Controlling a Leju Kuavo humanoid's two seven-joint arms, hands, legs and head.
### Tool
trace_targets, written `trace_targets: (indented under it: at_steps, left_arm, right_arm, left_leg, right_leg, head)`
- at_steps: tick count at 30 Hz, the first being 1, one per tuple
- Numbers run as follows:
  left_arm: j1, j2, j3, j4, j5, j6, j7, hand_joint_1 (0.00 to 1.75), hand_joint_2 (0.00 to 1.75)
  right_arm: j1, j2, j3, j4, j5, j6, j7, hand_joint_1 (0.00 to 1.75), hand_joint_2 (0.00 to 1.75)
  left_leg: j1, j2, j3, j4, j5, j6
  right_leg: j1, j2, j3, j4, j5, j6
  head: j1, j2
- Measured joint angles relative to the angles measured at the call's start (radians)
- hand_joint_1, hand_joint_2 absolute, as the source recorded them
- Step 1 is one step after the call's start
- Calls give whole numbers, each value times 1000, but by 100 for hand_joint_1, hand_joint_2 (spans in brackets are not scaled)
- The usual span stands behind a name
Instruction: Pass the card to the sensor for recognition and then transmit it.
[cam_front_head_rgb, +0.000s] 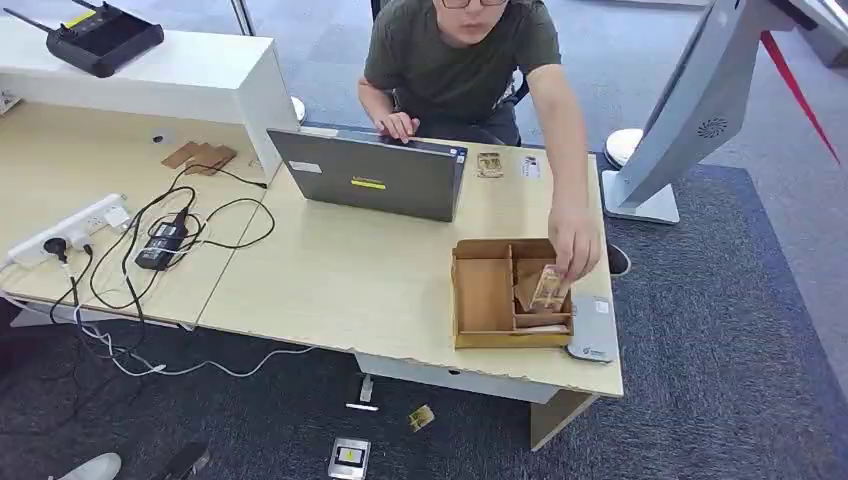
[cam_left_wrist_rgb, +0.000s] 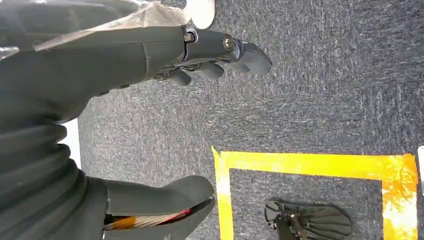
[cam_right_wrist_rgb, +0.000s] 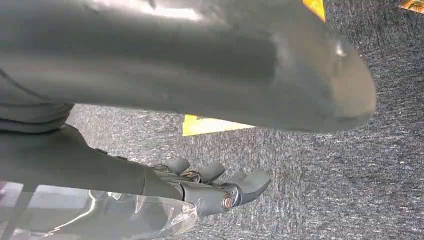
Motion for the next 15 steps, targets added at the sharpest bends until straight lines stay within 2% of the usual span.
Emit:
trace_targets:
  at_steps: [15]
  left_arm:
    - [0, 0, 0, 0, 0, 0, 0, 0, 175]
  right_arm:
    - [0, 0, 0, 0, 0, 0, 0, 0, 0]
  left_leg:
    - [0, 0, 0, 0, 0, 0]
  right_leg:
    - [0, 0, 0, 0, 0, 0]
  head:
    - [0, 0]
